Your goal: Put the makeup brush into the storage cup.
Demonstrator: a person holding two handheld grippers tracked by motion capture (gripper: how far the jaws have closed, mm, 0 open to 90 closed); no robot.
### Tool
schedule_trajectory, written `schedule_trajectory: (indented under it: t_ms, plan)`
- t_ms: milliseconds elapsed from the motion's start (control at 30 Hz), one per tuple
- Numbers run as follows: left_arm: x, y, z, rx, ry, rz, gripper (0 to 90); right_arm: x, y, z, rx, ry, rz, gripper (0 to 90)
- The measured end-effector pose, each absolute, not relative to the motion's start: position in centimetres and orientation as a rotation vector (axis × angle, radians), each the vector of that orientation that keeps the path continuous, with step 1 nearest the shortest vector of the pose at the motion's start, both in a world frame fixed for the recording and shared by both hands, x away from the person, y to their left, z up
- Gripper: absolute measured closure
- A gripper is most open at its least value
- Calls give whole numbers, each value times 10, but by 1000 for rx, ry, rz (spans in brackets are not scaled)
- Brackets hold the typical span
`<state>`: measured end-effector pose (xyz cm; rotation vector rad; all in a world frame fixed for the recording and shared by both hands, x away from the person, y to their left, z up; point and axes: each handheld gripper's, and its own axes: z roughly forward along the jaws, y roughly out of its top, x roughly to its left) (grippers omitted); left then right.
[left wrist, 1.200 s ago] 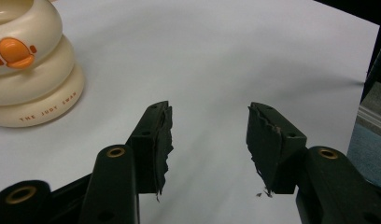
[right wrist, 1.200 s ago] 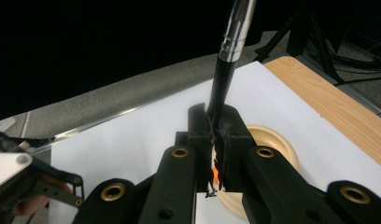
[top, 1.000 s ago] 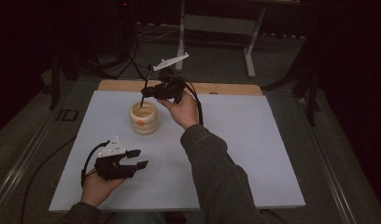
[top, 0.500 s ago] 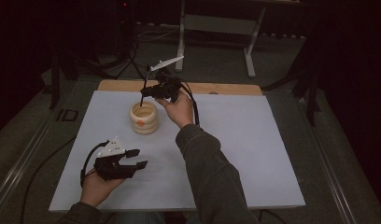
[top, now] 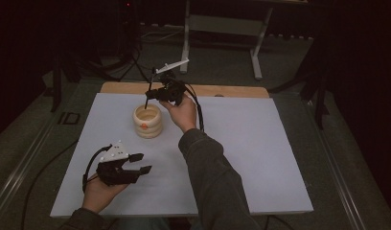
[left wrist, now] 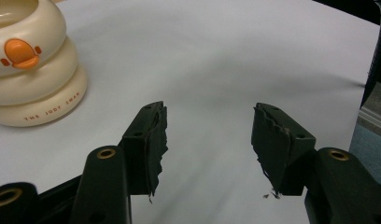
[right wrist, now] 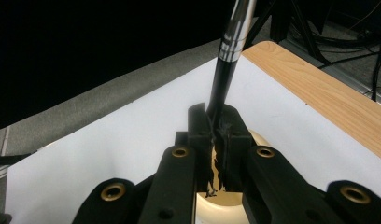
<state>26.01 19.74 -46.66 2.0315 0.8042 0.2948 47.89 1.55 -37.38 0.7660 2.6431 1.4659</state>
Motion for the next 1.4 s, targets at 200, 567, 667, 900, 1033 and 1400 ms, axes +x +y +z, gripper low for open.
schedule_trajectory:
  t_ms: [200,567,667,900,1033,1400]
  plan:
    - [260,198,-467,2031,808,295,444,482,16,-381,797,2635,1469,853]
    - [259,198,-467,2033,803,296,444,485,18,-395,831,2639,1454,854]
    - [259,197,-467,2035,802,295,444,485,19,-397,837,2640,1443,853]
    - [259,197,-467,2036,801,293,444,485,21,-403,846,2642,1427,853]
    - [259,198,-467,2034,803,295,444,485,22,-405,849,2646,1417,853]
    - [259,199,-467,2034,803,296,444,485,26,-415,860,2654,1396,853]
